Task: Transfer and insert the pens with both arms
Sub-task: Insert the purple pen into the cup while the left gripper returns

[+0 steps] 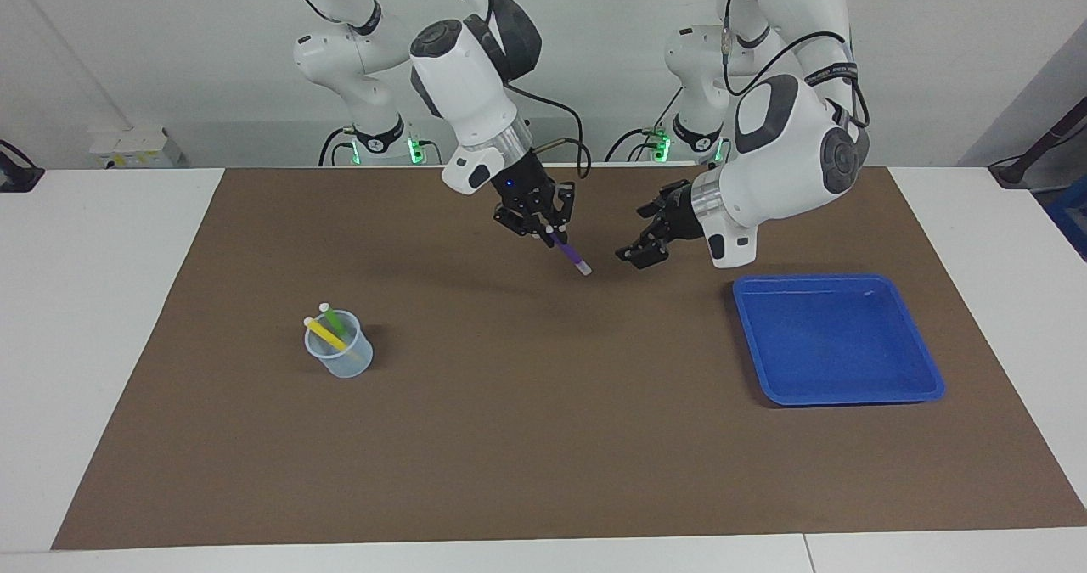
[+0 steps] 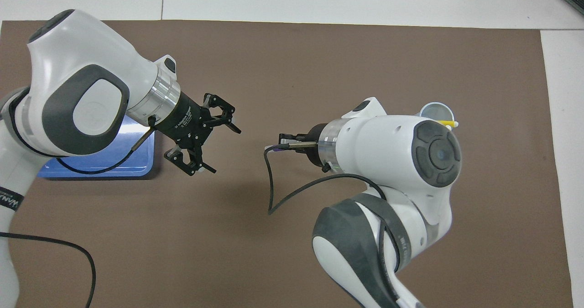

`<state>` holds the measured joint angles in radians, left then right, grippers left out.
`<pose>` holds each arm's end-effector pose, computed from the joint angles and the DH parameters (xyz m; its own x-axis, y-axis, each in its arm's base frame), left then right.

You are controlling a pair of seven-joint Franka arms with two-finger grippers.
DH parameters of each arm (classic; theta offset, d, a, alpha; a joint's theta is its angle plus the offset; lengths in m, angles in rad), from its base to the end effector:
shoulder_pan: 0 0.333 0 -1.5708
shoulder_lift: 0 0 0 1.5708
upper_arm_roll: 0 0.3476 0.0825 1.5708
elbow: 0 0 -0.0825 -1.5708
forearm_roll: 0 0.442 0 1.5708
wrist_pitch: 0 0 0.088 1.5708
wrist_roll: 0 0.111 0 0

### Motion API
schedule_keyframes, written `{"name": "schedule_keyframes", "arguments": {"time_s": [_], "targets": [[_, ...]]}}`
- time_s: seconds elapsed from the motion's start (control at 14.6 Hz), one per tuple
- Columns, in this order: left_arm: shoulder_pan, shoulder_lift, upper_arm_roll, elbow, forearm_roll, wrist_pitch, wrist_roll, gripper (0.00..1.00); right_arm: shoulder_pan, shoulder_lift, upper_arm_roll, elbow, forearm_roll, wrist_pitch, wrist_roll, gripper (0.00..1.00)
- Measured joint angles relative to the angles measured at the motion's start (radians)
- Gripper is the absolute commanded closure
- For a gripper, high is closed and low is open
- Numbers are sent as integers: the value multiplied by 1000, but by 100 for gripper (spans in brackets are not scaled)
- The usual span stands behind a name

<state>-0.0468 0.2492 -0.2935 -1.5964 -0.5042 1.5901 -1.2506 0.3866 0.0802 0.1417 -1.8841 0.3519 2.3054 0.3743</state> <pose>0.6226 -0.2576 0.5027 0.4340 0.6911 -0.5779 0.8190 -0.5700 -0.0666 0.5761 0.3429 0.5064 0.9853 -0.0738 0.1540 -0.0035 -0.9103 -0.4140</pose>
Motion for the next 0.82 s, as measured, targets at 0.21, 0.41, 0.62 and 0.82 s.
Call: {"name": "schedule_keyframes", "arguments": {"time_s": [0.21,0.41,0.62,0.82], "targets": [[46,-21,19,-6,30,-65,107,0,-113,-33,-4,2,0,-130,-227,100],[112,-25,23,-8,95,-111,248,0,-215,-74,-8,7,0,-285,-380,100],[118,-33,20,-8,200,-124,371,0,-292,-109,-11,14,0,-381,-500,100],[128,-45,24,-8,259,-125,552,0,-368,-129,-14,29,-21,-419,-611,100]]}}
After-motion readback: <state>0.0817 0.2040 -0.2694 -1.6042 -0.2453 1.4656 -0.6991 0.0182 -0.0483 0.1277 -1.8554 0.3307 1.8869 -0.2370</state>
